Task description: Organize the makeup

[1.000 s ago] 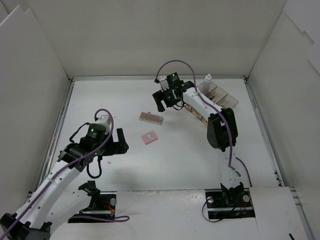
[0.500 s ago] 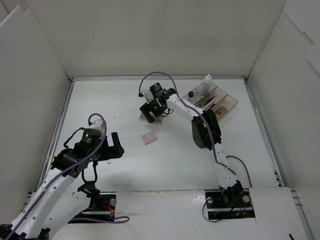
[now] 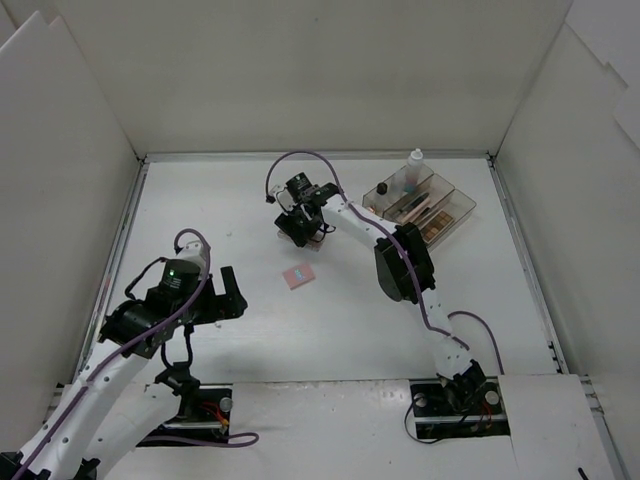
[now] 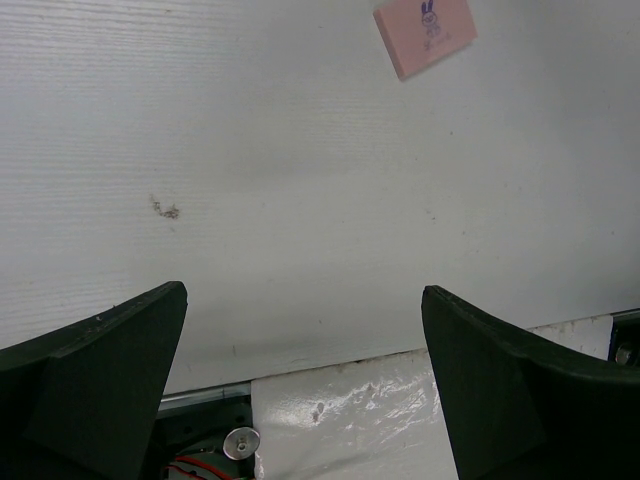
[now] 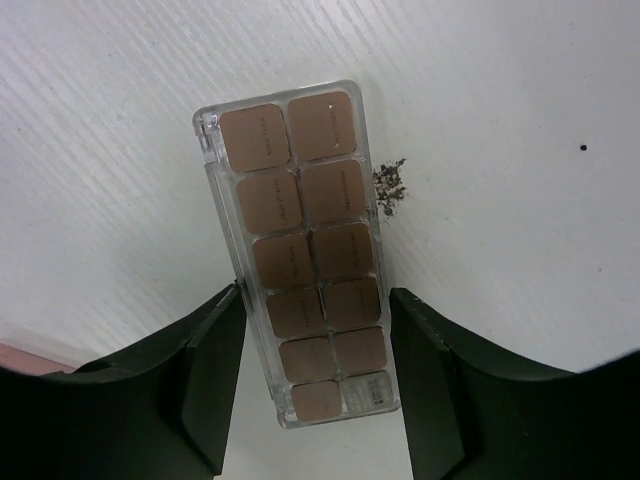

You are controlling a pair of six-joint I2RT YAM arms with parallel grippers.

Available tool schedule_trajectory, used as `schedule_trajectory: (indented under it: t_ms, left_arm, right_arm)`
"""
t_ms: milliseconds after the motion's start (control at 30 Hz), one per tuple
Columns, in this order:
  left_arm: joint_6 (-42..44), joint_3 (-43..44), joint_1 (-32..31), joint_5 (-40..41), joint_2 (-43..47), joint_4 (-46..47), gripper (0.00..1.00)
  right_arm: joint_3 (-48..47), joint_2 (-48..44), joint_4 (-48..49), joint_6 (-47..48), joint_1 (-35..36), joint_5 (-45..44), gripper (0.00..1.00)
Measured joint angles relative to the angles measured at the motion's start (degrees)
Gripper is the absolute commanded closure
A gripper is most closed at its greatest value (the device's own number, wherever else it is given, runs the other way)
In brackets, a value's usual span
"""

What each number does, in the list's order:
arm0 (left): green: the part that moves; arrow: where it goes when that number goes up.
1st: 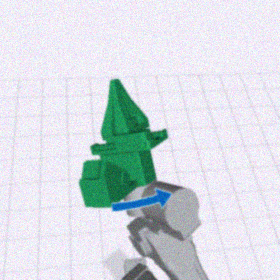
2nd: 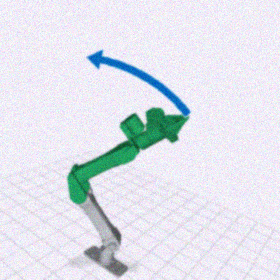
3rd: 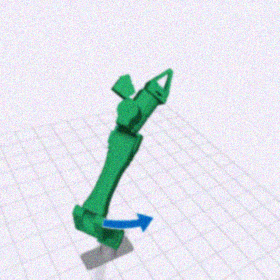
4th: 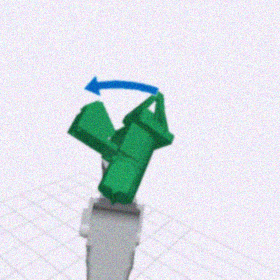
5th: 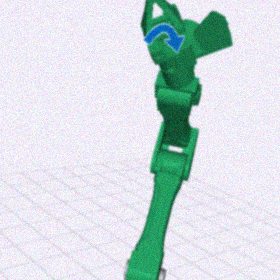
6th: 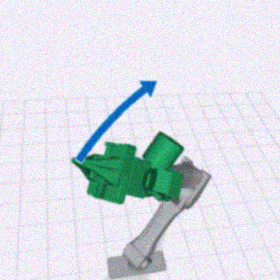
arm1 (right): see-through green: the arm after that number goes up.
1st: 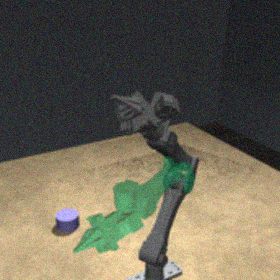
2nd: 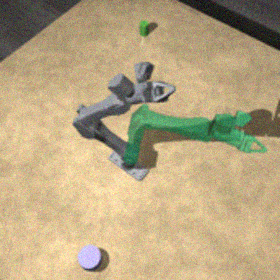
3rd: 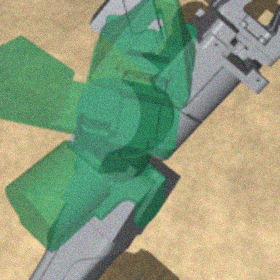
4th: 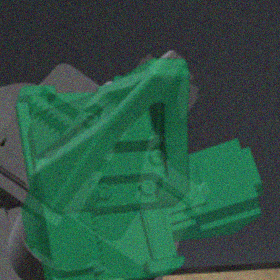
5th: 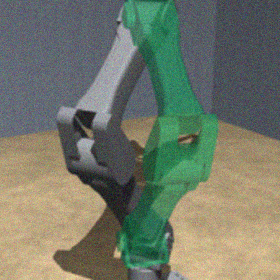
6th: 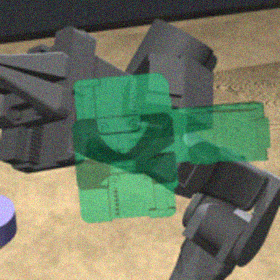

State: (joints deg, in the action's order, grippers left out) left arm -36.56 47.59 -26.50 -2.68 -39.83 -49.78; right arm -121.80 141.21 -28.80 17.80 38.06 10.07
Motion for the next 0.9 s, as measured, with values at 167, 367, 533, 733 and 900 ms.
schedule_trajectory:
  t_ms: [167,367,533,733,900]
  left_arm:
    - [-0.02,0.0,0.0,-0.02,0.0,0.04,0.01]
    - [0.39,0.0,0.0,-0.04,-0.83,0.81,0.0]
    - [1.92,0.22,0.0,-0.33,-3.67,2.4,0.01]
    - [4.22,1.27,0.52,-1.57,-8.17,5.31,0.0]
    - [6.03,1.86,1.75,-2.69,-9.81,7.32,0.0]
  right_arm:
    - [0.13,-0.33,0.09,-0.31,0.46,-2.19,1.0]
    - [1.62,-2.69,-1.49,-6.38,-1.86,-2.1,1.0]
    - [9.38,-13.84,-1.68,-14.16,-7.87,-2.75,1.0]
    - [20.5,-33.55,-0.09,-25.66,-16.81,-7.39,1.0]
    - [31.08,-45.31,0.81,-36.04,-24.85,-12.39,1.0]
